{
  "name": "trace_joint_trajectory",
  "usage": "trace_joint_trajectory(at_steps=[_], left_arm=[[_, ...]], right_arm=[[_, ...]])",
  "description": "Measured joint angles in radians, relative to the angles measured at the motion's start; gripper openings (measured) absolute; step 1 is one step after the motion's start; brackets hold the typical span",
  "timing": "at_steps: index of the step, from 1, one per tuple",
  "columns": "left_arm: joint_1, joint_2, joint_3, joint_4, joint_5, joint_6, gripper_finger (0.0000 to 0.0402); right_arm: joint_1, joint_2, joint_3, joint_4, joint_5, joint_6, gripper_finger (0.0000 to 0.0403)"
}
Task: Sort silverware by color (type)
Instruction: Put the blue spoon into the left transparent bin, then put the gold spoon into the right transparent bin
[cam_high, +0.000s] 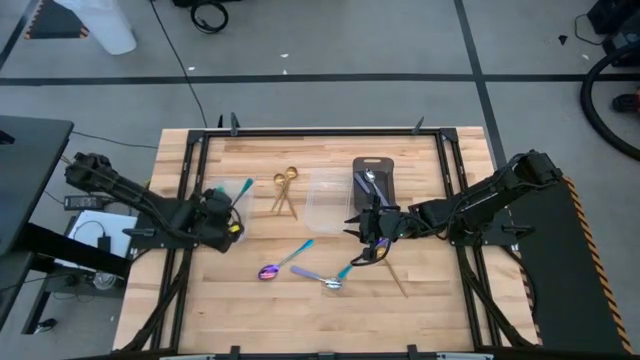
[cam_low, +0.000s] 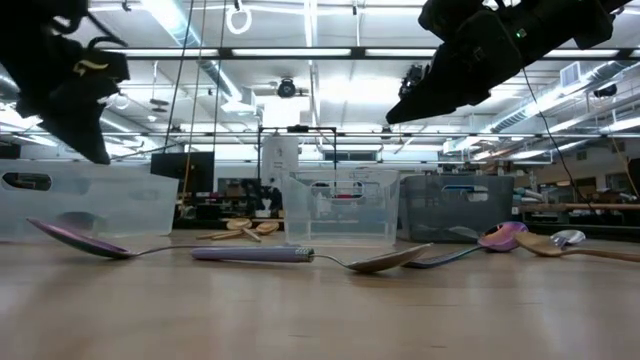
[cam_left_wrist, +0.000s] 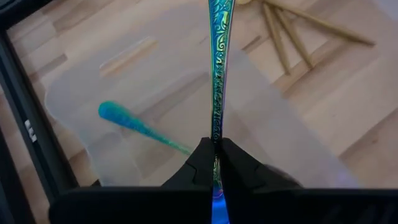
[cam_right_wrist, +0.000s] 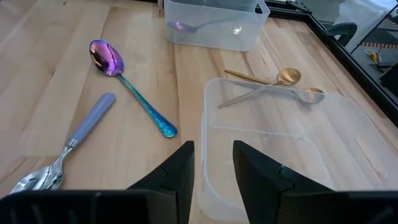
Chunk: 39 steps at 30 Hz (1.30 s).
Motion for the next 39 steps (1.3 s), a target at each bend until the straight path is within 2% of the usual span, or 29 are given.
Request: trace_joint_trajectory(at_steps=[7, 15, 19, 24, 27, 30, 39], left_arm=[[-0.077, 0.000, -0.035, -0.002, -0.099, -0.033, 0.0018], [-0.122, 0.000, -0.137, 0.080, -0.101, -0.117, 0.0026], [-0.123, 0.000, -0.163, 0.102, -0.079, -0.177, 0.0055], [-0.094, 0.000, -0.156, 0.101, -0.075, -0.177, 0.0124], [-0.066, 0.000, -0.127, 0.079, -0.067, -0.137, 0.0158], [-0.049, -0.001, -0.086, 0.066, -0.067, -0.063, 0.0173], [0.019, 0.000, 0.002, 0.108, -0.034, 0.152, 0.0163]], right_arm=[[0.000, 0.000, 0.000, 0.004, 0.000, 0.000, 0.0121], [0.000, 0.000, 0.000, 0.004, 0.000, 0.003, 0.0121], [0.000, 0.000, 0.000, 0.003, 0.000, 0.003, 0.0121], [0.000, 0.000, 0.000, 0.005, 0.000, 0.003, 0.0121], [0.000, 0.000, 0.000, 0.005, 0.000, 0.002, 0.0121], [0.000, 0.000, 0.000, 0.005, 0.000, 0.001, 0.0121], [0.000, 0.000, 0.000, 0.019, 0.000, -0.006, 0.0121]])
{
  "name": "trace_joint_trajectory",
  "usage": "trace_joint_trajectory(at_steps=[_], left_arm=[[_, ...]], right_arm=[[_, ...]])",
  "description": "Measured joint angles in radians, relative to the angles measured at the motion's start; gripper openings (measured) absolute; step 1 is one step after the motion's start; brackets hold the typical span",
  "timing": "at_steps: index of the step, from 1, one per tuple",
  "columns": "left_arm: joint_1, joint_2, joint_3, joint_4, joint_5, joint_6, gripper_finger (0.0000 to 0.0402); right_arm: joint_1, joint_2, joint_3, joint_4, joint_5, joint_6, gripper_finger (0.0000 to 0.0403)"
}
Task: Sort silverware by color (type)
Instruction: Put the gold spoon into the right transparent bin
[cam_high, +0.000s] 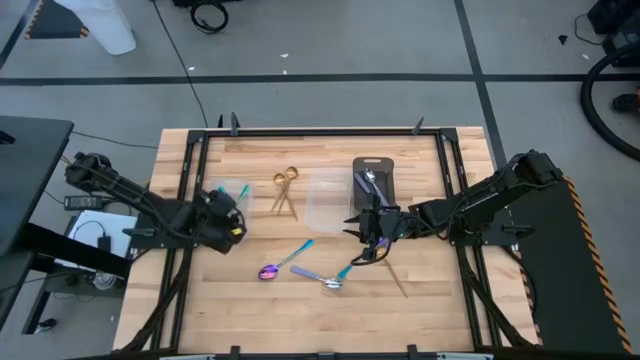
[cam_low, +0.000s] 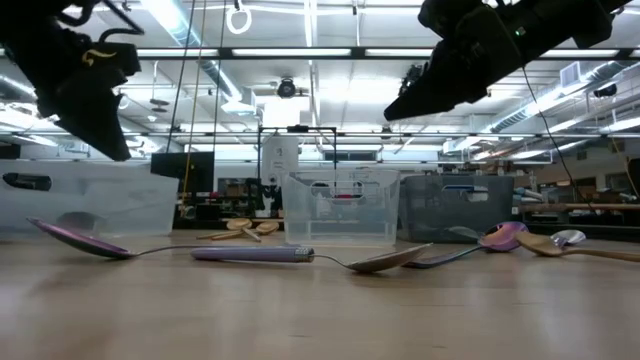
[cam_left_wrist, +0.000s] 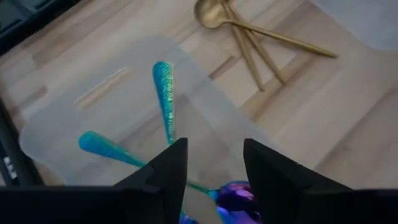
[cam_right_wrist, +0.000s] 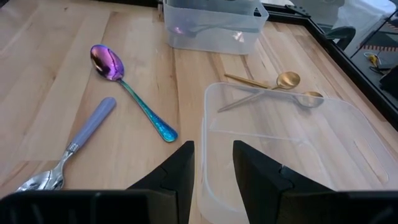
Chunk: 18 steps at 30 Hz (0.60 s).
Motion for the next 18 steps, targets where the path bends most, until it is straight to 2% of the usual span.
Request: trace_joint_trajectory(at_steps=[6, 10, 15, 18], left_arm=[[0.062, 0.004, 0.009, 0.084, 0.104, 0.108, 0.0156], [0.080, 0.017, 0.009, 0.171, 0.134, 0.168, 0.0155], [0.079, 0.068, 0.010, 0.385, 0.171, 0.283, 0.0155], [0.079, 0.132, 0.024, 0.423, 0.205, 0.296, 0.0155]], right_arm=[[0.000, 0.000, 0.000, 0.009, 0.000, -0.007, 0.0121], [-0.005, 0.000, 0.000, 0.009, 0.000, -0.008, 0.0121], [-0.013, 0.000, 0.000, 0.009, 0.000, -0.009, 0.0121], [-0.015, 0.000, 0.000, 0.010, 0.000, -0.009, 0.0121]])
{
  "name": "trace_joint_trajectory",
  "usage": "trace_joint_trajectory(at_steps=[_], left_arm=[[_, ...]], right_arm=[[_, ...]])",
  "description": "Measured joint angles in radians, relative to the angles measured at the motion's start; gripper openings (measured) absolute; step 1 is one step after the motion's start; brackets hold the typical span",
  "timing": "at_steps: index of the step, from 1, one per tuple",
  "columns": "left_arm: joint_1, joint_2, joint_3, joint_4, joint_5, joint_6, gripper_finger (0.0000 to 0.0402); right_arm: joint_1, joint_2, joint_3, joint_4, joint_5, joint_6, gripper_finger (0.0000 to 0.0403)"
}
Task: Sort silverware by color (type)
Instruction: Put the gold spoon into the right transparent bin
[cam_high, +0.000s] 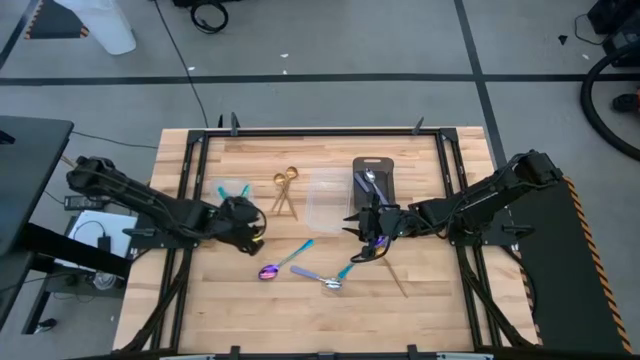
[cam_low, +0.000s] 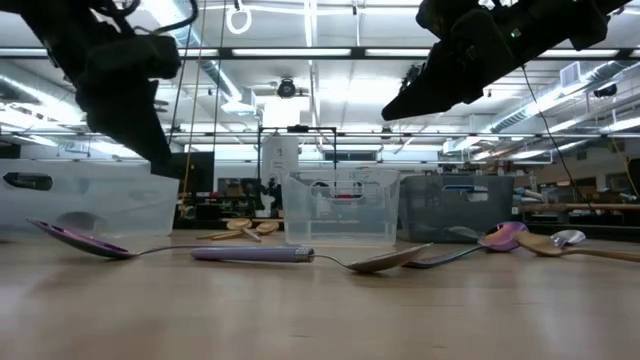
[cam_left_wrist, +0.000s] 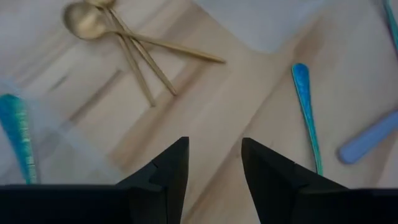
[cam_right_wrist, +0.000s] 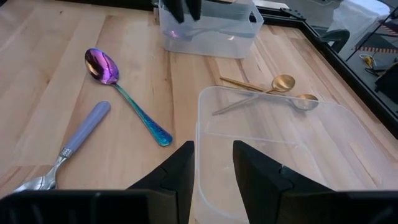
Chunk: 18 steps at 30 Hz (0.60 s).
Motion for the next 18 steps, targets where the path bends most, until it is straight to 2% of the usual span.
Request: trace_joint_trajectory(at_steps=[11, 18], left_arm=[[0.002, 0.308, 0.251, -0.048, 0.054, 0.043, 0.0155], [0.089, 0.413, 0.295, -0.066, 0.046, -0.011, 0.0155]], right_arm=[[-0.001, 0.000, 0.000, -0.002, 0.000, 0.000, 0.0121], [0.000, 0.000, 0.000, -0.001, -0.005, 0.000, 0.0121]])
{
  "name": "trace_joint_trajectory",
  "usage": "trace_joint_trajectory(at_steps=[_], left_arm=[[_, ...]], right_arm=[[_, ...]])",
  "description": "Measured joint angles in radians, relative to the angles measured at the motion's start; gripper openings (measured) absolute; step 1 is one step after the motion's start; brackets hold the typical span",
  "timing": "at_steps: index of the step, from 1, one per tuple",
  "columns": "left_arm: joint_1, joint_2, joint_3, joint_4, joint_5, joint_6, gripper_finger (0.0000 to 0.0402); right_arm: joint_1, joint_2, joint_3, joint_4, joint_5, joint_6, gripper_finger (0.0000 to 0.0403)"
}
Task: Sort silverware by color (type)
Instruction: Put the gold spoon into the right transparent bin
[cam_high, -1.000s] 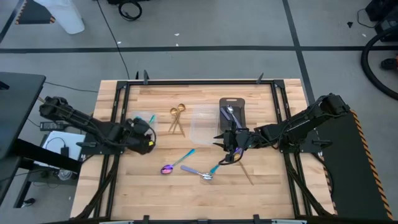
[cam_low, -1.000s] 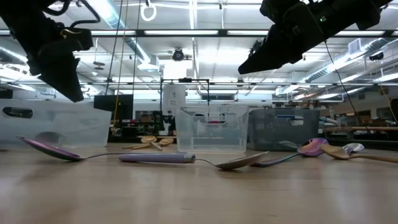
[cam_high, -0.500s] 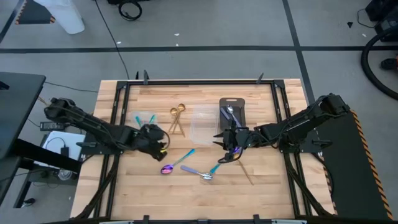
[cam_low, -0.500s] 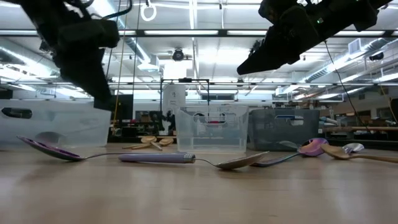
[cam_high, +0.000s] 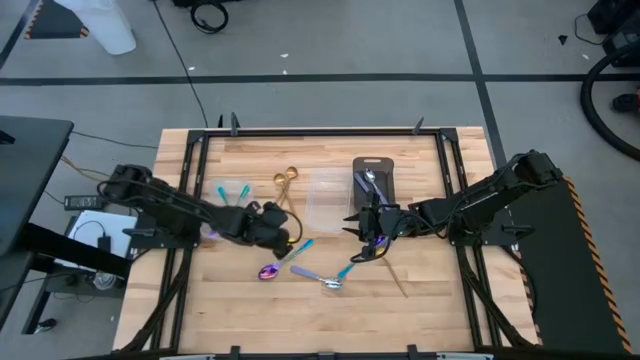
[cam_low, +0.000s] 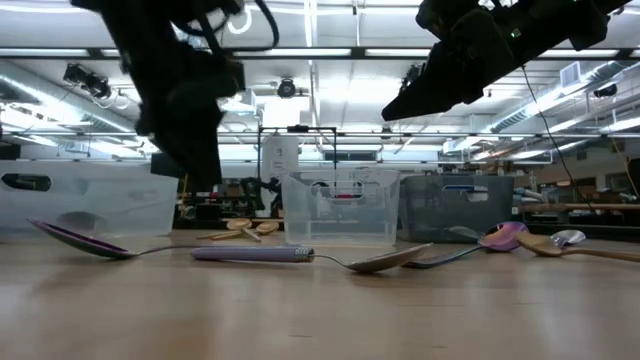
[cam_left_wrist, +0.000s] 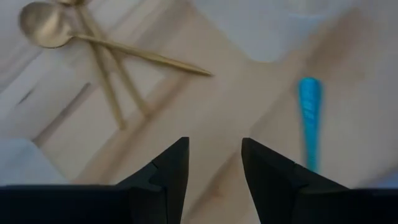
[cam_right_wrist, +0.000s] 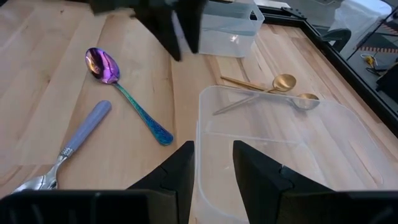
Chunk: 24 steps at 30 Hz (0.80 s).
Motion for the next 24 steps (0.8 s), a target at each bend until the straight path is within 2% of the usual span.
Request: trace_joint_trajectory(at_steps=[7, 14, 21, 24], left_arm=[[0.165, 0.073, 0.000, 0.037, 0.006, -0.010, 0.0155], [0.335, 0.139, 0.000, 0.088, 0.138, -0.107, 0.0155], [0.397, 0.166, 0.001, 0.172, 0.167, -0.052, 0.0155], [0.408, 0.166, -0.002, 0.146, 0.175, -0.021, 0.0155]], right_arm=[[0.000, 0.000, 0.000, 0.007, -0.002, -0.016, 0.0121], [0.000, 0.000, 0.000, 0.007, -0.003, -0.022, 0.0121], [0.000, 0.000, 0.000, 0.006, -0.003, -0.026, 0.0121], [0.000, 0.000, 0.000, 0.006, -0.003, -0.026, 0.0121]])
